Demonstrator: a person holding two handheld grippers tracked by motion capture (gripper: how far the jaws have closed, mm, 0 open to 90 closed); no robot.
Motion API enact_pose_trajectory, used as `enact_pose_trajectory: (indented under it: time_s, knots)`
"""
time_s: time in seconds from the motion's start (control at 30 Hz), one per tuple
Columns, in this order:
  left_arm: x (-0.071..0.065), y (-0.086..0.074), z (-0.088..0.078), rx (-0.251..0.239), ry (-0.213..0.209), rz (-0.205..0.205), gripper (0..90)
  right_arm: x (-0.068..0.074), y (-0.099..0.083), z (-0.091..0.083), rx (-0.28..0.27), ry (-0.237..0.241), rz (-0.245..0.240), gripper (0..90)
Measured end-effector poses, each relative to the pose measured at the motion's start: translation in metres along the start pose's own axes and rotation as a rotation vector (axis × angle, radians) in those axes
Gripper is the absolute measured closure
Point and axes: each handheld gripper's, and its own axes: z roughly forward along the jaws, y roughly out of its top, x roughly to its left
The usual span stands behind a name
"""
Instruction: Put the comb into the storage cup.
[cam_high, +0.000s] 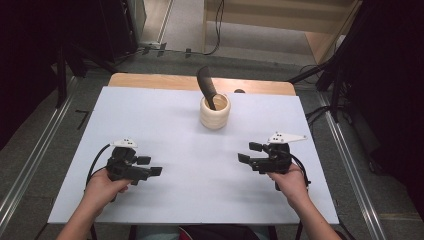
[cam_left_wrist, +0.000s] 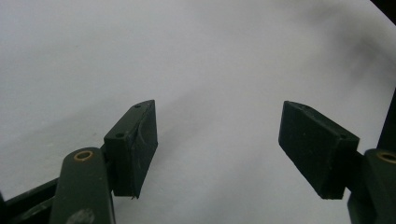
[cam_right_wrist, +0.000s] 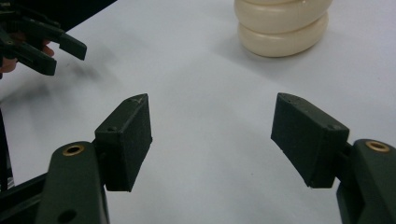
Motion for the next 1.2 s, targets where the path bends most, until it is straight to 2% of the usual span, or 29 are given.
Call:
enact_pose_trajectory:
  time_s: [0.17, 0.67, 1.2]
  knots:
    - [0.0, 0.0, 0.0, -0.002, -0.003, -0.001, 28.7, -0.001, -0.006, -0.005, -0.003, -0.012, -0.007, 26.9]
    - [0.0, 0.0, -0.001, -0.002, -0.005, 0.001, 28.7, -0.004, -0.021, -0.018, 0.006, -0.025, 0.016, 26.9]
    - [0.0, -0.002, -0.002, -0.002, -0.005, 0.002, 28.7, -0.007, -0.037, -0.027, 0.072, -0.056, 0.032, 26.9]
